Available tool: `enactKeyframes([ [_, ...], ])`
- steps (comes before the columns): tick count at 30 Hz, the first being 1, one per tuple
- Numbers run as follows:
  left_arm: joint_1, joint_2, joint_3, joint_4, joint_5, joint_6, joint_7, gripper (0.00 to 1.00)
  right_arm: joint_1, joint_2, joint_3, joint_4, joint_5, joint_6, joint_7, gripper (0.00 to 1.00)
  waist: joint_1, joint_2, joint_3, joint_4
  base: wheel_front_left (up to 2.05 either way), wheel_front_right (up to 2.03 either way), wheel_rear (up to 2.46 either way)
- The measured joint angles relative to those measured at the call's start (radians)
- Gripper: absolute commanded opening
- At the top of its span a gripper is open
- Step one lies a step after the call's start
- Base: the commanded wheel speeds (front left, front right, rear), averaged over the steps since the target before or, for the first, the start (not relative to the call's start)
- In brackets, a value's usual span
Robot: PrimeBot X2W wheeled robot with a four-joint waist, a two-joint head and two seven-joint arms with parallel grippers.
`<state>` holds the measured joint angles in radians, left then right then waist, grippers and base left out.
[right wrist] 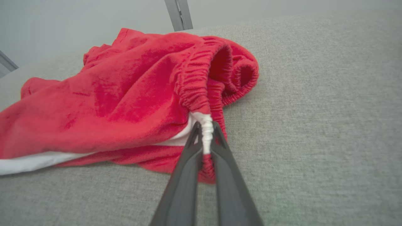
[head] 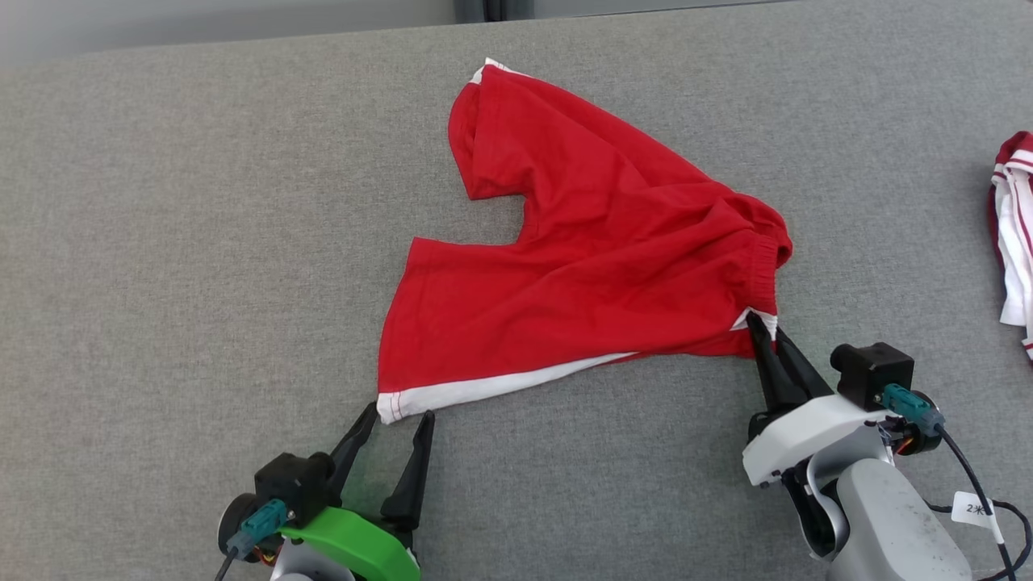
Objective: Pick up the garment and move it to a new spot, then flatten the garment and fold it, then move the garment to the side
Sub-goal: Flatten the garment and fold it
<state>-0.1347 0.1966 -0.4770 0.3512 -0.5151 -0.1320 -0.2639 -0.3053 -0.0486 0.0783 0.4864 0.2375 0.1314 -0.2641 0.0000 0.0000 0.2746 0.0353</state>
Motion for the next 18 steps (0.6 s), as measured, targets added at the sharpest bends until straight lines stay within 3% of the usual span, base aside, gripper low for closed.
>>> enactKeyframes([
  [6,-0.014,0.008,-0.017,-0.006,-0.027,0.000,0.000,1.00,0.000,0.000,0.002,0.000,0.000,0.000,0.000,0.00,0.0000,0.0000,0.001,-0.005,0.00,0.00,0.00],
  [7,-0.017,0.010,-0.018,-0.007,-0.029,0.000,0.000,0.93,0.000,0.000,0.002,0.001,0.000,0.000,0.000,0.00,0.0000,0.0000,0.001,-0.006,0.00,0.00,0.00],
  [8,-0.019,0.014,-0.020,-0.007,-0.030,0.000,0.000,0.74,0.000,0.000,0.003,0.001,0.000,0.000,0.000,0.00,0.0000,0.0000,0.001,-0.007,0.00,0.00,0.00],
  [9,-0.019,0.016,-0.022,-0.007,-0.030,0.000,0.000,0.40,0.000,0.000,0.003,0.001,0.000,0.000,0.000,0.00,0.0000,0.0000,0.001,-0.008,0.00,0.00,0.00],
  [10,-0.019,0.017,-0.023,-0.007,-0.030,0.000,0.000,0.24,0.000,0.000,0.003,0.001,0.000,0.000,0.000,0.00,0.0000,0.0000,0.002,-0.009,0.00,0.00,0.00],
  [11,-0.020,0.018,-0.023,-0.007,-0.030,0.000,0.000,0.00,0.000,0.000,0.003,0.001,0.000,0.000,0.000,0.00,0.0000,0.0000,0.002,-0.009,0.00,0.00,0.00],
  [18,-0.021,0.021,-0.008,-0.007,-0.029,0.000,0.000,0.00,0.000,0.000,0.002,-0.024,0.000,0.000,0.000,0.00,0.0000,0.0000,-0.008,-0.011,0.00,0.00,0.00],
])
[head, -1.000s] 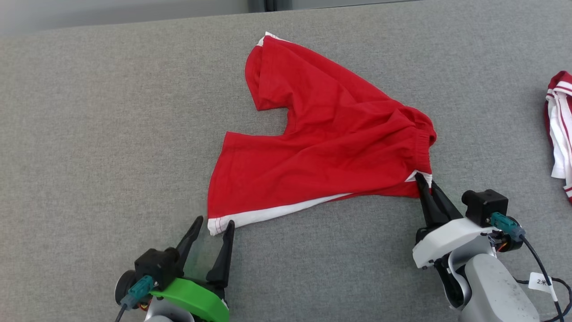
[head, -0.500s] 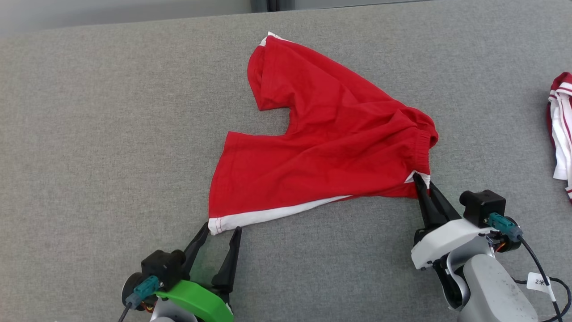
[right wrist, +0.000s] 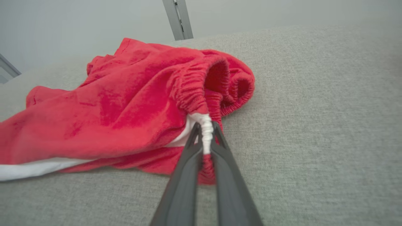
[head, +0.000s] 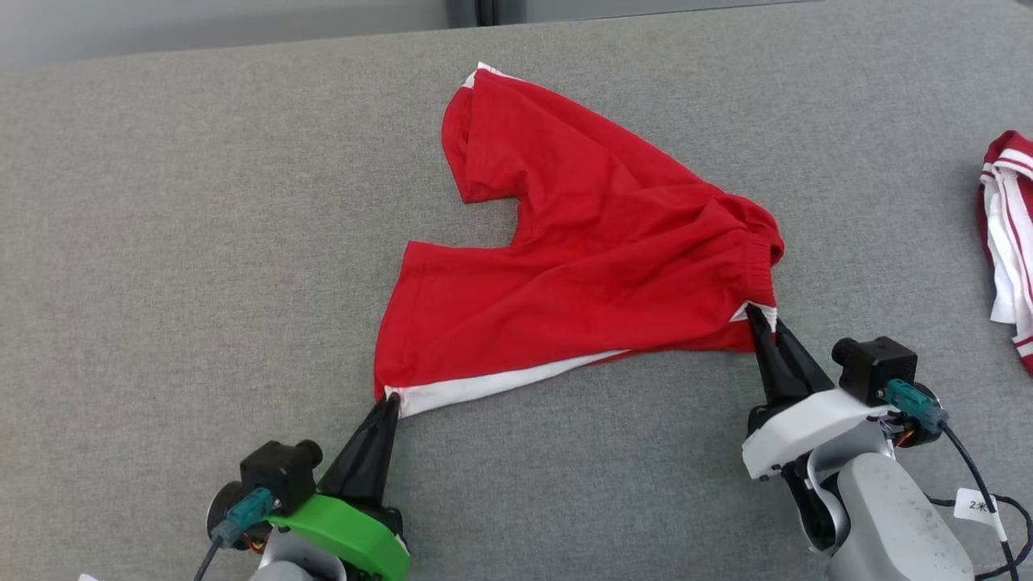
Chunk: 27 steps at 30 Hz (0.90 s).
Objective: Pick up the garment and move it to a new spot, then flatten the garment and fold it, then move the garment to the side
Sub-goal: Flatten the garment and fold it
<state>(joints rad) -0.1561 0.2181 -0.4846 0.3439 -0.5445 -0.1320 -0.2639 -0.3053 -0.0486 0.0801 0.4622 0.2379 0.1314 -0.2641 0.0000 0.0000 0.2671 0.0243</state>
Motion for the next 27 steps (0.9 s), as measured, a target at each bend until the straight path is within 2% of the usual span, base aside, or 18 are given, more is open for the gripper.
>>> enactKeyframes([
  [6,-0.004,0.002,0.097,-0.094,0.036,0.000,0.000,0.00,-0.017,-0.001,0.012,-0.096,0.011,0.000,0.001,0.00,0.0000,0.0000,-0.042,0.001,0.00,0.00,0.00],
  [11,-0.064,0.045,0.229,-0.254,0.077,0.000,0.000,0.00,-0.093,0.000,0.053,-0.221,-0.002,0.000,0.001,0.00,0.0000,0.0000,-0.093,-0.004,0.00,0.00,0.00],
  [14,-0.130,0.099,0.274,-0.344,0.108,0.000,0.000,0.00,-0.156,-0.011,0.080,-0.289,-0.011,0.000,0.001,0.00,0.0000,0.0000,-0.123,-0.007,0.00,0.00,0.00],
  [18,-0.248,0.192,0.317,-0.436,0.115,0.000,0.000,0.00,-0.272,-0.086,0.133,-0.363,0.007,0.000,0.004,0.00,0.0000,0.0000,-0.155,-0.010,0.00,0.00,0.00],
  [21,-0.351,0.273,0.329,-0.474,0.111,0.000,0.000,0.00,-0.370,-0.138,0.166,-0.416,0.030,0.000,0.063,0.00,0.0000,0.0000,-0.158,-0.013,0.00,0.00,0.00],
  [24,-0.436,0.348,0.314,-0.441,0.100,0.000,0.000,0.00,-0.457,-0.173,0.193,-0.445,0.040,0.000,0.135,0.00,0.0000,0.0000,-0.144,-0.013,0.00,0.00,0.00],
  [27,-0.507,0.389,0.280,-0.380,0.055,0.000,0.000,0.00,-0.527,-0.179,0.224,-0.429,0.038,0.000,0.186,0.00,0.0000,0.0000,-0.116,-0.013,0.00,0.00,0.00],
])
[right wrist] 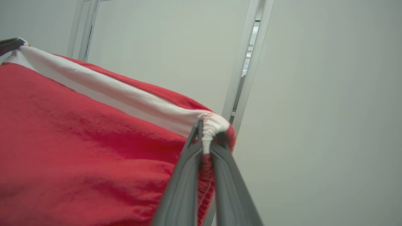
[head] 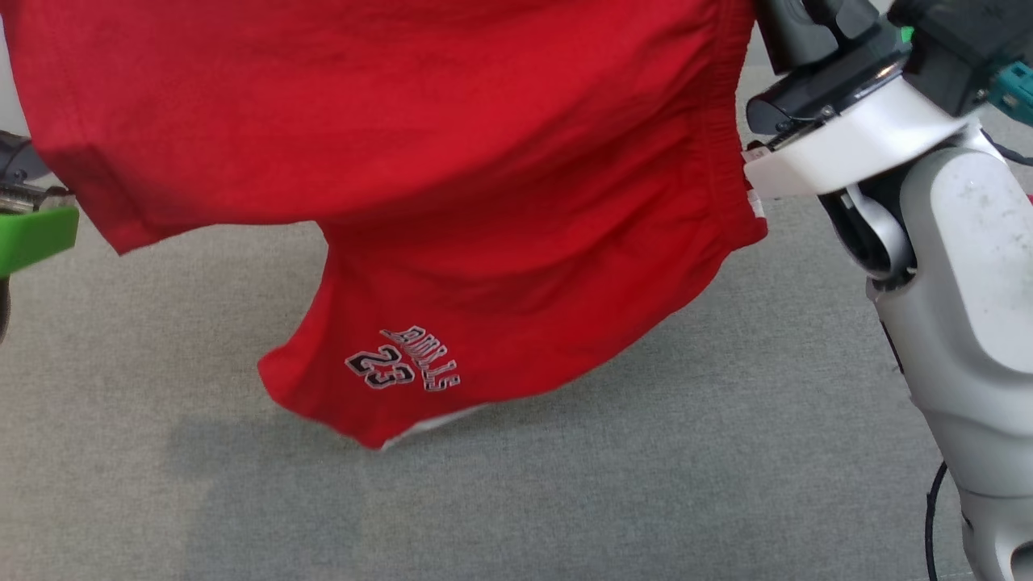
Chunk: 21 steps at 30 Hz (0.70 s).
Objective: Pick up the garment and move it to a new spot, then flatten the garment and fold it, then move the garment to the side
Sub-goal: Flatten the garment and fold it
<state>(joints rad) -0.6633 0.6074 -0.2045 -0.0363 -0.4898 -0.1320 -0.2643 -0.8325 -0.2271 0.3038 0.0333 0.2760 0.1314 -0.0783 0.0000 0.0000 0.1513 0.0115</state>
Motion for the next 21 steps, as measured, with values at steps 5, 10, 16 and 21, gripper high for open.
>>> enactKeyframes([
  [5,-0.112,0.019,-0.068,0.122,-0.054,0.000,0.000,0.00,-0.112,0.030,0.029,0.121,-0.038,0.000,0.013,0.00,0.0000,0.0000,0.069,0.001,0.00,0.00,0.00],
  [10,-0.240,0.001,-0.040,0.212,-0.043,0.000,0.000,0.00,-0.266,0.080,0.021,0.285,-0.155,0.000,-0.078,0.00,0.0001,0.0000,0.150,0.003,0.00,0.00,0.00],
  [16,-0.296,-0.083,0.043,0.187,-0.006,0.000,0.000,0.00,-0.371,0.130,-0.048,0.430,-0.262,0.000,-0.174,0.00,0.0003,0.0000,0.232,0.016,0.00,0.00,0.00],
  [21,-0.101,-0.140,0.071,0.208,-0.001,0.000,0.000,0.00,-0.241,0.149,-0.029,0.503,-0.251,0.000,-0.183,0.00,0.0003,0.0000,0.230,0.036,0.00,0.00,0.00],
])
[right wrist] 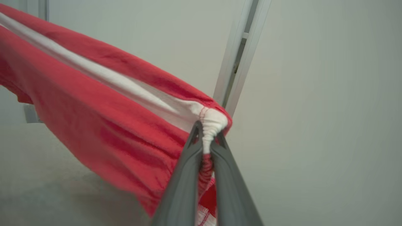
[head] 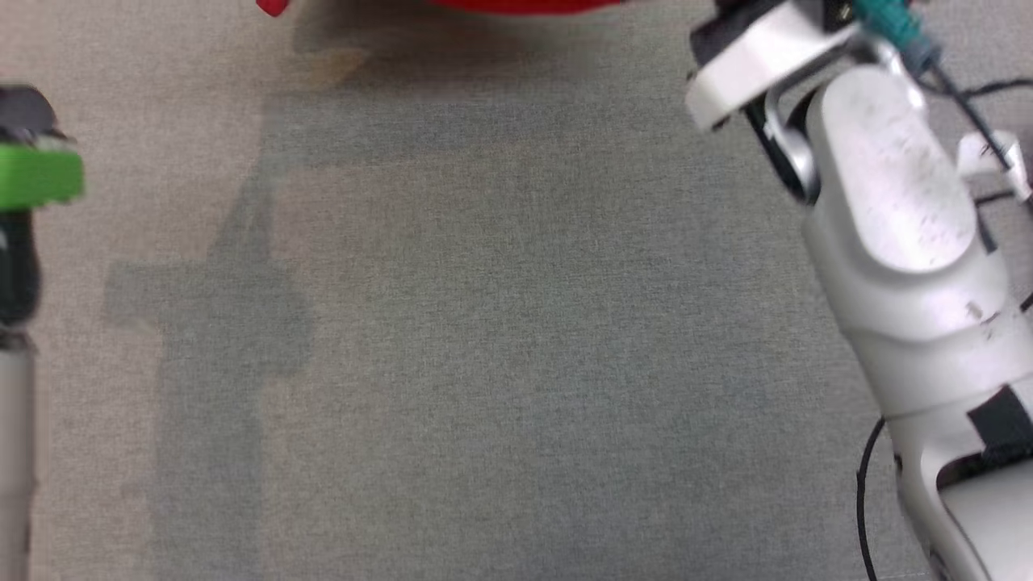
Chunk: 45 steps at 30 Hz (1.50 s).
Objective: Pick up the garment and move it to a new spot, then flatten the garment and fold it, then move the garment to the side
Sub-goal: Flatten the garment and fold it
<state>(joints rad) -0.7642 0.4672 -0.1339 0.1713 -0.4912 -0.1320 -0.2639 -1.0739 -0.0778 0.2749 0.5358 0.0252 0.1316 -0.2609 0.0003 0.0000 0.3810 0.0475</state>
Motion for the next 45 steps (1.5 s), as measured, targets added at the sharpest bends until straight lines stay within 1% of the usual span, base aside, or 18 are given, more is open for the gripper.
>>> enactKeyframes([
  [3,0.160,-0.052,0.008,0.020,-0.002,0.000,0.000,0.00,0.140,0.006,-0.021,-0.012,0.040,0.000,-0.001,0.00,-0.0001,0.0000,-0.024,0.006,0.00,0.00,0.00],
  [7,0.387,-0.136,0.022,0.088,-0.011,0.000,0.000,0.00,0.358,0.015,-0.010,-0.019,0.073,0.000,-0.001,0.00,-0.0002,0.0000,-0.062,0.007,0.00,0.00,0.00],
  [10,0.489,-0.195,0.052,0.129,-0.023,0.000,0.000,0.00,0.490,0.015,0.002,-0.041,0.088,0.000,-0.001,0.00,-0.0003,0.0000,-0.090,0.009,0.00,0.00,0.00],
  [12,0.557,-0.239,0.068,0.147,-0.026,0.000,0.000,0.00,0.579,0.016,-0.007,-0.066,0.116,0.001,-0.001,0.00,-0.0003,0.0000,-0.112,0.012,0.00,0.00,0.00],
  [14,0.617,-0.272,0.082,0.163,-0.026,0.000,0.000,0.00,0.658,0.015,-0.003,-0.085,0.129,0.001,-0.001,0.00,-0.0003,0.0000,-0.134,0.016,0.00,0.00,0.00],
  [17,0.697,-0.306,0.094,0.175,-0.003,0.000,0.000,0.00,0.775,0.009,0.007,-0.111,0.156,0.001,-0.001,0.00,-0.0003,0.0000,-0.171,0.022,0.00,0.00,0.00],
  [20,0.770,-0.326,0.085,0.182,0.021,-0.001,0.000,0.00,0.866,0.002,-0.022,-0.153,0.188,0.001,-0.001,0.00,-0.0004,0.0000,-0.210,0.029,0.00,0.00,0.00],
  [25,0.881,-0.330,0.089,0.175,0.064,-0.001,0.000,0.00,1.005,0.002,-0.026,-0.211,0.234,0.002,-0.001,0.00,-0.0003,0.0000,-0.274,0.038,0.00,0.00,0.00],
  [29,0.949,-0.341,0.124,0.134,0.073,-0.002,0.000,0.00,1.096,-0.003,-0.020,-0.243,0.252,0.002,-0.001,0.00,-0.0004,0.0000,-0.322,0.042,0.00,0.00,0.00],
  [33,0.951,-0.345,0.119,0.089,0.082,-0.001,0.000,0.00,1.115,-0.006,-0.020,-0.263,0.261,0.002,-0.001,0.00,-0.0004,0.0000,-0.346,0.043,0.00,0.00,0.00],
  [35,0.909,-0.335,0.088,0.067,0.082,-0.001,0.000,0.00,1.105,-0.002,-0.014,-0.267,0.265,0.001,-0.001,0.00,-0.0004,0.0000,-0.341,0.043,0.00,0.00,0.00],
  [37,0.833,-0.316,0.045,0.048,0.081,0.000,0.000,0.00,1.072,0.004,-0.007,-0.267,0.279,0.000,-0.001,0.00,-0.0004,0.0000,-0.329,0.043,0.00,0.00,0.00],
  [42,0.590,-0.242,-0.072,0.012,0.050,0.000,0.000,0.00,0.939,0.021,0.003,-0.252,0.377,0.000,-0.001,0.00,-0.0004,0.0000,-0.267,0.042,0.00,0.00,0.00],
  [45,0.464,-0.190,-0.127,0.033,0.023,0.000,0.000,0.00,0.854,0.025,-0.005,-0.256,0.406,0.000,-0.001,0.00,-0.0004,0.0000,-0.215,0.036,0.00,0.00,0.00],
])
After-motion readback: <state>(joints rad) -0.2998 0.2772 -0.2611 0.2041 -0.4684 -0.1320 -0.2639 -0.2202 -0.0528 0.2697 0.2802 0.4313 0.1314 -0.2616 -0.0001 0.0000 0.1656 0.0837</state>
